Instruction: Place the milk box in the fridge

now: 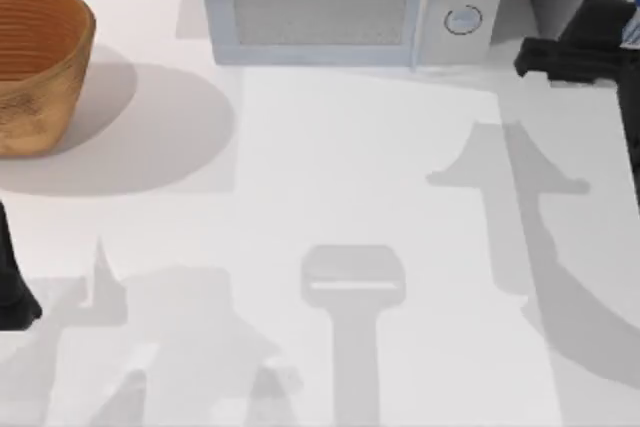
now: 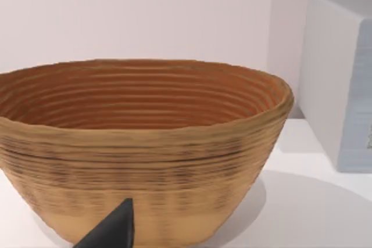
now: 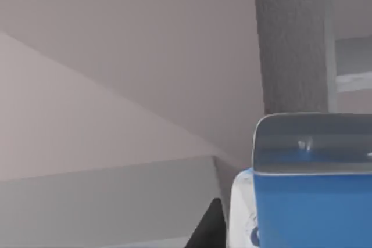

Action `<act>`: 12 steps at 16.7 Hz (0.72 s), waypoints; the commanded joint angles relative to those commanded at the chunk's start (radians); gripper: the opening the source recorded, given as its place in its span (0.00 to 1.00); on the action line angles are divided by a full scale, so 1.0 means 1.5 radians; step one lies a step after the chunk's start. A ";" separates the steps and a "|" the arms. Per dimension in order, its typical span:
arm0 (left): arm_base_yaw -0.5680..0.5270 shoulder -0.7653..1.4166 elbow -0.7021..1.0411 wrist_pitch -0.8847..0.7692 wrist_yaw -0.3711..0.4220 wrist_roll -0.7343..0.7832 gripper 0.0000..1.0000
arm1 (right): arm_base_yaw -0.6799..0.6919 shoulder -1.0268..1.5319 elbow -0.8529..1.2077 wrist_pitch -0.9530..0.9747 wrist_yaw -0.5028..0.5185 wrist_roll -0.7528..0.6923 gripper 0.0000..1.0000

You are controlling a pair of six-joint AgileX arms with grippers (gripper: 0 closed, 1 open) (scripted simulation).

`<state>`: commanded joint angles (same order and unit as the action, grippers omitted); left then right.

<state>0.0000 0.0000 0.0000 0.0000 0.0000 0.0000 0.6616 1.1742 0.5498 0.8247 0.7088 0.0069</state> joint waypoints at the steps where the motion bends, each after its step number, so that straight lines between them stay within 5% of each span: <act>1: 0.000 0.000 0.000 0.000 0.000 0.000 1.00 | -0.029 -0.053 -0.021 -0.033 -0.032 -0.002 0.00; 12: 0.000 0.000 0.000 0.000 0.000 0.000 1.00 | -0.340 -0.607 -0.277 -0.419 -0.365 -0.006 0.00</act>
<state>0.0000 0.0000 0.0000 0.0000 0.0000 0.0000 0.1517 0.2641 0.1337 0.1966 0.1616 -0.0023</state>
